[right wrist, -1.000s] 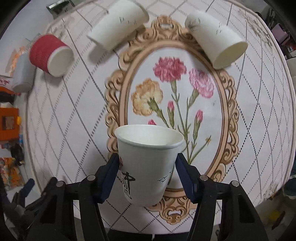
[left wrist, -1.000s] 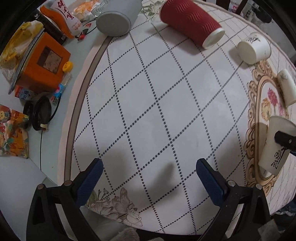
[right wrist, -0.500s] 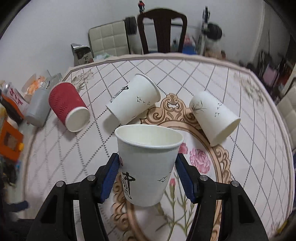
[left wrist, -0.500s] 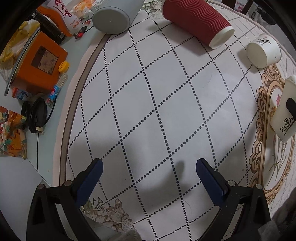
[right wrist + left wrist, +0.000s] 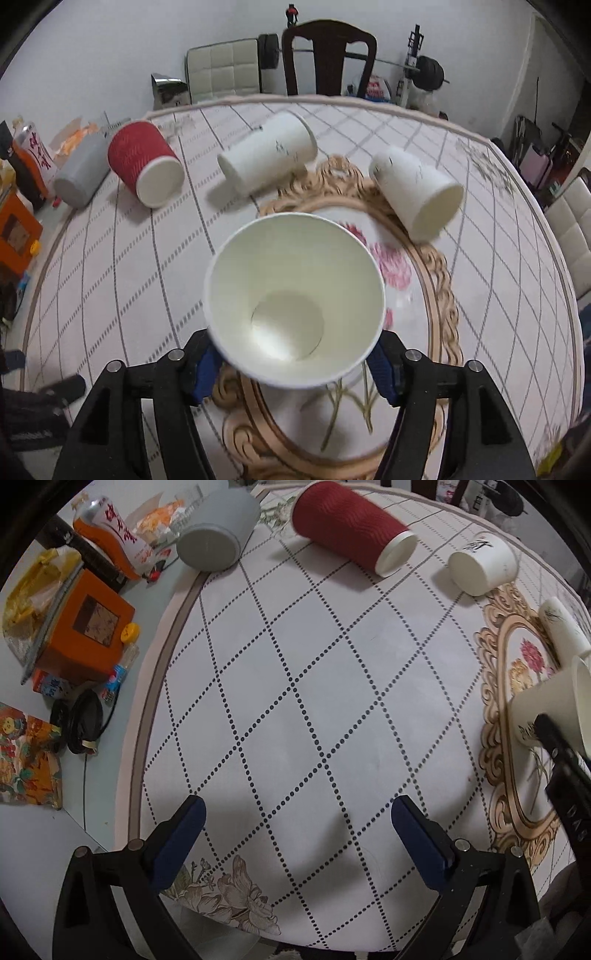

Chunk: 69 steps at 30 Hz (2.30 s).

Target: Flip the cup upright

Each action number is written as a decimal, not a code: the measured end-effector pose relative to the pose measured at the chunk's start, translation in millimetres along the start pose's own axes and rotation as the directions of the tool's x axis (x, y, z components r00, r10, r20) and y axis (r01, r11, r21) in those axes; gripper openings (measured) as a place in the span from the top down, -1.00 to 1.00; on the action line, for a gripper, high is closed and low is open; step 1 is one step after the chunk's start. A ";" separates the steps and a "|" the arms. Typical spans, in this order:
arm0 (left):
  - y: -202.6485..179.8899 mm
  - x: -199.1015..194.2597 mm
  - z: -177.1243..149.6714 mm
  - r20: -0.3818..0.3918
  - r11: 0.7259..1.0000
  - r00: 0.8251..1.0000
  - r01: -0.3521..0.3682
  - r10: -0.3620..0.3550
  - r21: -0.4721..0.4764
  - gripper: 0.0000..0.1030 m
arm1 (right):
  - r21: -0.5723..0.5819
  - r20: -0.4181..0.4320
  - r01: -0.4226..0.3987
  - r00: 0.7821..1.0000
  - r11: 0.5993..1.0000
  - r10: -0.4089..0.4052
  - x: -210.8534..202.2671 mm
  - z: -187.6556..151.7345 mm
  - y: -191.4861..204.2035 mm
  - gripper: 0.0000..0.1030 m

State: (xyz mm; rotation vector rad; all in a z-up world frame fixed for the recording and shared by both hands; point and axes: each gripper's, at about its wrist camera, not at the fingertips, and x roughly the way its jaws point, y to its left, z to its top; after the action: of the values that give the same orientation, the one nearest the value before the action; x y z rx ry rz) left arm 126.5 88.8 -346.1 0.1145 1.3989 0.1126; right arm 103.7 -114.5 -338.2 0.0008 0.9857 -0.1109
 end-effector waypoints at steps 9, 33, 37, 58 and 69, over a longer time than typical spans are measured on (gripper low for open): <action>-10.5 -47.6 -16.5 0.062 1.000 0.998 0.011 -0.012 0.017 -0.99 | 0.046 -0.026 0.032 0.999 0.998 -0.030 -40.0 -19.8 -16.7 -0.79; 15.4 -286.8 -130.1 0.446 0.999 0.895 0.032 -0.015 -0.033 -1.00 | 0.057 0.117 0.096 0.988 0.994 -0.102 -325.6 -36.5 -68.3 -1.00; 24.3 -310.3 -142.6 0.478 0.998 0.878 0.058 -0.033 -0.036 -1.00 | 0.051 0.140 0.088 0.986 0.995 -0.094 -362.2 -42.6 -67.6 -1.00; 32.1 -334.4 -154.1 0.513 0.996 0.854 0.081 -0.088 0.036 -1.00 | 0.091 0.171 0.083 0.980 0.992 -0.098 -415.4 -52.0 -57.6 -1.00; 27.9 -334.2 -150.6 0.505 0.994 0.856 0.101 -0.112 0.050 -1.00 | 0.078 0.171 0.083 0.981 0.993 -0.095 -413.8 -49.7 -54.0 -1.00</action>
State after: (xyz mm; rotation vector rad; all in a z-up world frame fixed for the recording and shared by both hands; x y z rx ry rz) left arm -78.3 69.4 -41.4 0.0766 0.8723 -0.0271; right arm -169.1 -127.1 -18.8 0.0115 0.8063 -0.2246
